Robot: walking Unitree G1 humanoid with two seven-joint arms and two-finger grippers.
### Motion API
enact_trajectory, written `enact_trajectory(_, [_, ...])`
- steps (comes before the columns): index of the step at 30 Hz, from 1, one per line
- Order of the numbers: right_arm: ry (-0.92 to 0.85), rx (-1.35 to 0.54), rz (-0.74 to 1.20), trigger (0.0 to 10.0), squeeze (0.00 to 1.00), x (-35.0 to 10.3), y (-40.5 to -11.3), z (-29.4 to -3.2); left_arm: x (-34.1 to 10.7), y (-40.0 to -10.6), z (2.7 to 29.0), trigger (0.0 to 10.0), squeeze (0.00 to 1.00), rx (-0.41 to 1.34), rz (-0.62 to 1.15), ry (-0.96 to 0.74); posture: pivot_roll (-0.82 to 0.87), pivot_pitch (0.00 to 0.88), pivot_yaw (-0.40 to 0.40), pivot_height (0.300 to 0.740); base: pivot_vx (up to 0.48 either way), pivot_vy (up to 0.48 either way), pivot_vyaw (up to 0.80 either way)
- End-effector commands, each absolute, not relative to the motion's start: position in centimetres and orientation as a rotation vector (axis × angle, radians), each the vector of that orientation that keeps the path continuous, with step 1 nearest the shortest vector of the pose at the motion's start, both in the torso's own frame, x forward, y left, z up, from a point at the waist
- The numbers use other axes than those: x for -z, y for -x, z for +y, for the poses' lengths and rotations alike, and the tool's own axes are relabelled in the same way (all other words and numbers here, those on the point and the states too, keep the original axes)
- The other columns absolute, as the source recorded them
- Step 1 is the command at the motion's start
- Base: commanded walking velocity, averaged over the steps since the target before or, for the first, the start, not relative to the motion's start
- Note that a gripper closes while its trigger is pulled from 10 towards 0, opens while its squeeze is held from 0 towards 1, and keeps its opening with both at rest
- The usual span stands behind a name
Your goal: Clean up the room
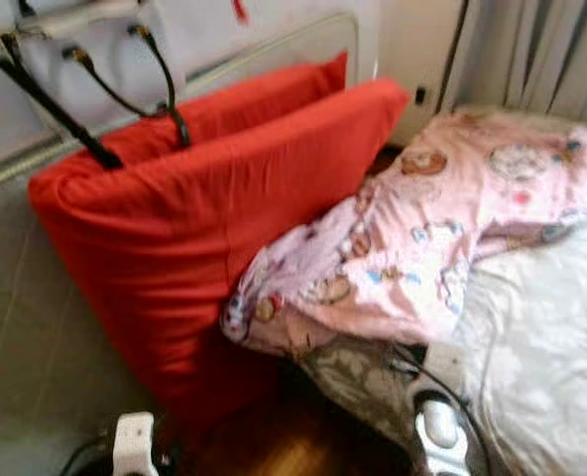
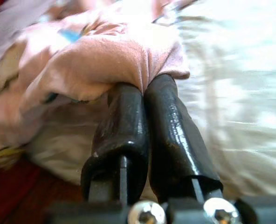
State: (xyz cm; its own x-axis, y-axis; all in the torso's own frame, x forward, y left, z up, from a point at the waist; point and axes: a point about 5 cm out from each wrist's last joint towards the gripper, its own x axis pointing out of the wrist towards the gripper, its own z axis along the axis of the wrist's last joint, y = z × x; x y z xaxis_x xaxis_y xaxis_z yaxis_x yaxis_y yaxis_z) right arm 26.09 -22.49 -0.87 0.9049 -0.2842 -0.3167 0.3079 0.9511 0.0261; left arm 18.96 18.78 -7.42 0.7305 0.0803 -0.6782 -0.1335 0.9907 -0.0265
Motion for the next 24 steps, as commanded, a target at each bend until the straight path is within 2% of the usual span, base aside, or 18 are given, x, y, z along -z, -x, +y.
enact_trajectory(1, [-0.092,0.293,0.300,10.0,0.00,0.77,-26.33,-21.66,7.42,-18.74,19.54,10.0,0.00,-0.125,0.748,0.050,0.00,0.016,0.066,0.740,-0.274,0.000,0.00])
enact_trajectory(6, [-0.074,0.301,0.280,10.0,0.00,0.53,-26.42,-21.72,7.40,-18.78,19.55,10.0,0.00,-0.125,0.747,0.049,0.00,0.016,0.066,0.740,-0.275,0.000,0.00])
enact_trajectory(24, [-0.034,0.324,0.247,10.0,0.00,0.09,-26.48,-22.15,7.55,-18.60,19.56,10.0,0.00,-0.128,0.764,0.034,0.00,0.017,0.066,0.740,0.000,0.000,0.00])
